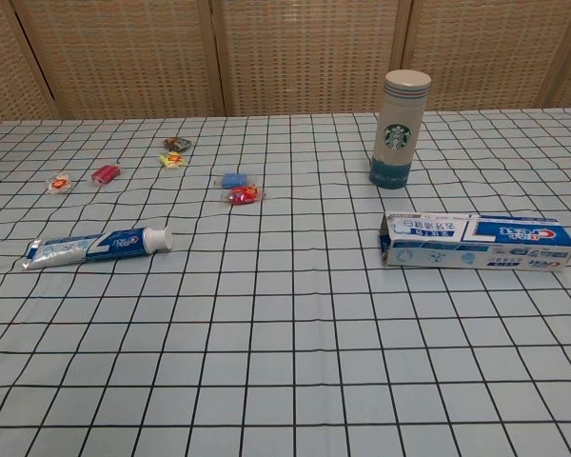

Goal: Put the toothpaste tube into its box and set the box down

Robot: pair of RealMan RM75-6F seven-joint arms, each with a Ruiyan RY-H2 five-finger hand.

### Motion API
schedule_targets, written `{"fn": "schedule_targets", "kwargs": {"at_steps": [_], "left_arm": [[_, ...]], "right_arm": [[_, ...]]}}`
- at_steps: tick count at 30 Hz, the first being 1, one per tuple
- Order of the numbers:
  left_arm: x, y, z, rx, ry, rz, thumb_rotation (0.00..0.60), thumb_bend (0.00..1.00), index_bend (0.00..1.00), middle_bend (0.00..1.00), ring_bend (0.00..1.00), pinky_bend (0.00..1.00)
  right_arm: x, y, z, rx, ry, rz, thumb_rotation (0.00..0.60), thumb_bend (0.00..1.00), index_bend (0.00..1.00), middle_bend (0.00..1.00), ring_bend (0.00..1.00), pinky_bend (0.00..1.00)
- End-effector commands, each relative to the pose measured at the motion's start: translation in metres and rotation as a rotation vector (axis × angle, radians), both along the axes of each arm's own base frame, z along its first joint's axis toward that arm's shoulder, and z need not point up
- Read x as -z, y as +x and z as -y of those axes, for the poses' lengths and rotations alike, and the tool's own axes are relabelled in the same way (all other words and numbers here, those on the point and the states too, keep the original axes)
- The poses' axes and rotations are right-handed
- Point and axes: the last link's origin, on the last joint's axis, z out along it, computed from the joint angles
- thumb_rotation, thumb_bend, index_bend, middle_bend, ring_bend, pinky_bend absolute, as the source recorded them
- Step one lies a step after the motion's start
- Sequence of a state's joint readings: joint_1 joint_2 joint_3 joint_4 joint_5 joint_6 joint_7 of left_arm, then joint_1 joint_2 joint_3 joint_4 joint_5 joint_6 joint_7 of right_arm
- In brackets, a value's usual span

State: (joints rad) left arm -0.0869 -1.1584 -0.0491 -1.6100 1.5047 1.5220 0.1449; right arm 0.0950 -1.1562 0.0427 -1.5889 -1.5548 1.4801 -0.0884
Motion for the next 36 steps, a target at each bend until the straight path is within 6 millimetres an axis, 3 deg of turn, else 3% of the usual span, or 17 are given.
{"fn": "schedule_targets", "kwargs": {"at_steps": [1,36], "left_arm": [[-0.001,0.000,0.000,0.004,0.004,0.000,0.600,0.23,0.00,0.00,0.00,0.00],[0.004,-0.001,-0.006,-0.034,-0.027,0.014,0.600,0.19,0.03,0.00,0.00,0.00]], "right_arm": [[0.001,0.000,0.000,-0.003,0.001,0.000,0.600,0.15,0.07,0.00,0.00,0.04],[0.015,0.007,-0.003,-0.013,0.055,-0.007,0.600,0.15,0.09,0.00,0.00,0.04]]}}
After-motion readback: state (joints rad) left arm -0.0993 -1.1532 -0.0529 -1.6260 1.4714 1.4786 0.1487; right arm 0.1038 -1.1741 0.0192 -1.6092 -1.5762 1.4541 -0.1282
